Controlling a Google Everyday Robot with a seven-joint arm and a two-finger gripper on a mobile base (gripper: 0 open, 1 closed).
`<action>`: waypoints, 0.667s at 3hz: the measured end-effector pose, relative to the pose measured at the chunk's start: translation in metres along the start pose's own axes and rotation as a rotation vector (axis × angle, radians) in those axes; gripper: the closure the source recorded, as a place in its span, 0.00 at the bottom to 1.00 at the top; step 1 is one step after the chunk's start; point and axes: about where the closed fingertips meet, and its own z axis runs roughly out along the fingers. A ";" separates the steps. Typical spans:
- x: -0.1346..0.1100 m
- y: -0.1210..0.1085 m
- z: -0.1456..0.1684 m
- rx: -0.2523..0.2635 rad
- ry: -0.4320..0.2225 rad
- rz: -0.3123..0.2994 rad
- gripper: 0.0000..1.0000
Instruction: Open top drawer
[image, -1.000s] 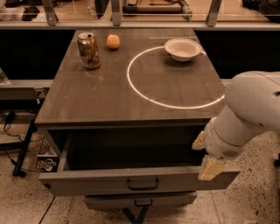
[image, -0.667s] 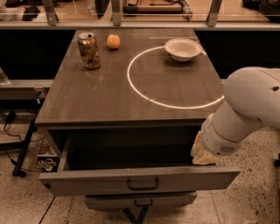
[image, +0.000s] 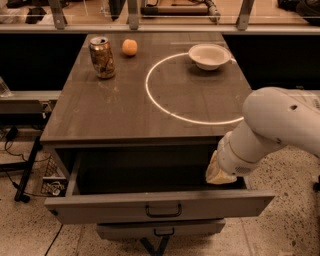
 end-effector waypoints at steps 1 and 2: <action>-0.002 -0.011 0.021 0.000 -0.016 0.003 1.00; 0.009 -0.001 0.042 -0.049 0.001 0.019 1.00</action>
Offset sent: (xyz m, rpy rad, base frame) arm 0.0083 0.0010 -0.0610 0.0041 0.0781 -0.0143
